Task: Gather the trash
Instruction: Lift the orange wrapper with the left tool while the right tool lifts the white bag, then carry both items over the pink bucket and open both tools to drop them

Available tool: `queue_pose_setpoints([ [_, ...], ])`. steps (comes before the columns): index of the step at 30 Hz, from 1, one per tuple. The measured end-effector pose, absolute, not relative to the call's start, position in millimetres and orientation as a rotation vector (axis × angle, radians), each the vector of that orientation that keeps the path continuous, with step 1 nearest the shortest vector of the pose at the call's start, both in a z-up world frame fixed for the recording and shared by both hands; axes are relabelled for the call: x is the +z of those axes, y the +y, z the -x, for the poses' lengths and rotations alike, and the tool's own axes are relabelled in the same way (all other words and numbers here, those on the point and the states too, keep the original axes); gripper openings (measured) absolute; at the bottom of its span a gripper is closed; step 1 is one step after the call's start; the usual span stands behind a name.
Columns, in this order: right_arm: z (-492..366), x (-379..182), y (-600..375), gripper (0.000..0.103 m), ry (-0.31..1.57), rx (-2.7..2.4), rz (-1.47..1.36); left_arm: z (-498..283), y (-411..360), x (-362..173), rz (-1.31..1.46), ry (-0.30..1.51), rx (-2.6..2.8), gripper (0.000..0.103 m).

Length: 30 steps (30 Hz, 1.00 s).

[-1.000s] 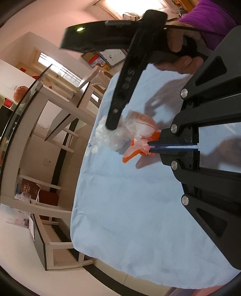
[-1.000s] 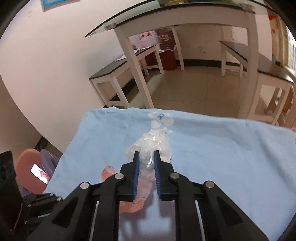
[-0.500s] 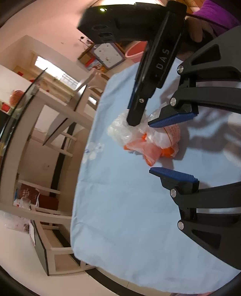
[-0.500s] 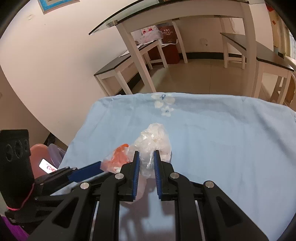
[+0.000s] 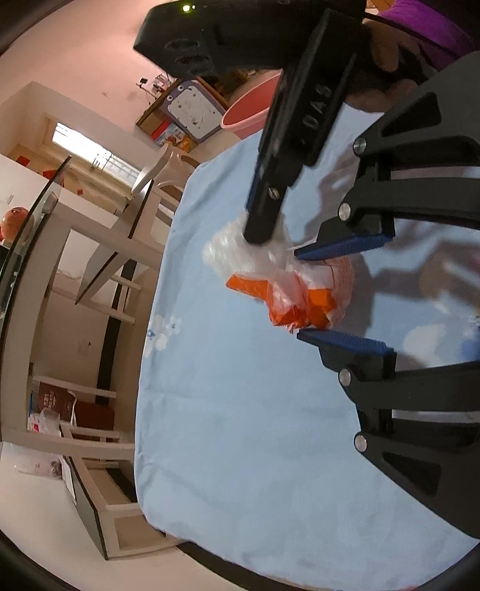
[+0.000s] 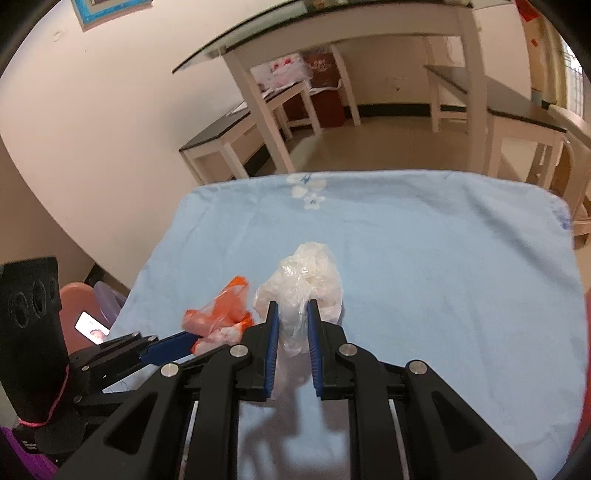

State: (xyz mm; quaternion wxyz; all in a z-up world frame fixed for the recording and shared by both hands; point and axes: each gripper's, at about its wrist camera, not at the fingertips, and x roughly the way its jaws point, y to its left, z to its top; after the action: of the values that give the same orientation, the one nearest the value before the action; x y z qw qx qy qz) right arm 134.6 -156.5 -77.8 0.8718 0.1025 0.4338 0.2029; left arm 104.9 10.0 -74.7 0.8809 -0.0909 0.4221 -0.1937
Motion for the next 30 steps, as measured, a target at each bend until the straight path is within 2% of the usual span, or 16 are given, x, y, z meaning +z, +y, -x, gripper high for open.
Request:
queue_pose_setpoints([
  [8,-90,-48,-167,0.014,0.816,0.394,-0.209,-73,18,-40,0.185,0.768,-0.262,0.036],
  [19,-8,-9,-163,0.014,0.690,0.416,-0.128,-31,13,-13,0.192,0.708,-0.137,0.036],
  [30,39,8,-170,0.015,0.622,0.415,-0.111,1,2,8,0.204,0.663,-0.098,0.036],
])
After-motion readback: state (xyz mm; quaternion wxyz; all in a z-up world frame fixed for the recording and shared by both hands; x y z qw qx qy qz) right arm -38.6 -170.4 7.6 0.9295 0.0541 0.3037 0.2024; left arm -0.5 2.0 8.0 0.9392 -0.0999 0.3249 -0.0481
